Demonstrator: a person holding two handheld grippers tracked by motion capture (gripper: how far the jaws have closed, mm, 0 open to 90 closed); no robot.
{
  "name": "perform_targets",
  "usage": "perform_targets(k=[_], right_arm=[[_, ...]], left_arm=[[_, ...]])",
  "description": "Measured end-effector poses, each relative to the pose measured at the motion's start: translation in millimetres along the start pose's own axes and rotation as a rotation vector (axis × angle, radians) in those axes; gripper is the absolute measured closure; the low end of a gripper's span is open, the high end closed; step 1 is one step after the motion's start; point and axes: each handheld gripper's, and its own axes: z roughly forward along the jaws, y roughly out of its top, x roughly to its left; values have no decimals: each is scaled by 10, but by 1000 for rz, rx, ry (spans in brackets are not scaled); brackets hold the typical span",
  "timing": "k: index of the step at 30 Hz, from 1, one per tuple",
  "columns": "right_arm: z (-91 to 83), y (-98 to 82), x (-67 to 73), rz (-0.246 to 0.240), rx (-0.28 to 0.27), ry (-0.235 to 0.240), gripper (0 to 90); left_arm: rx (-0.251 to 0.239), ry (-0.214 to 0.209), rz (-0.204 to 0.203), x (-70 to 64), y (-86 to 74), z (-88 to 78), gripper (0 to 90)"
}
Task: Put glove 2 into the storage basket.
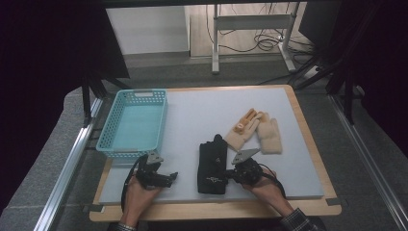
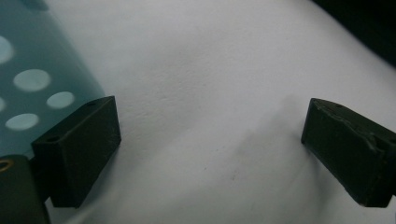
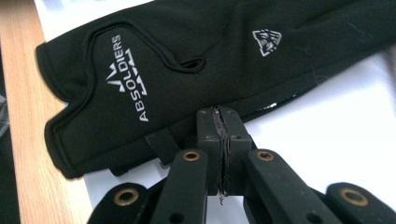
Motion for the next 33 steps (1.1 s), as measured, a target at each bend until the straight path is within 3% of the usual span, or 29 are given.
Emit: perform_targets(k=[10,18,21,25,27,29,32,33], right_arm=[[267,202,89,-15,-26,28,860],[373,298,105,-16,-30,34,849],[301,290,102,-21,-32,22,821],[127,236,12,-12,-55,-27,764],[-18,166,-92,15,-77,-78,709],[-52,146,-116,18,-82,-89,689],[-223,15,-251,44,-93,-161,567],[-223,15,-251,44,-93,-161,567]], left_arm=[[8,24,-31,103,-42,-35,25],[3,21,-24,112,-50,-41,40],[2,22,-23,112,-51,-41,39],[1,19,-25,117,-53,-41,40],[1,18,-25,119,-55,-41,40],[0,18,-25,118,-55,-41,40],[0,18,-26,119,-56,-40,40],[0,18,-25,119,-56,-40,40]])
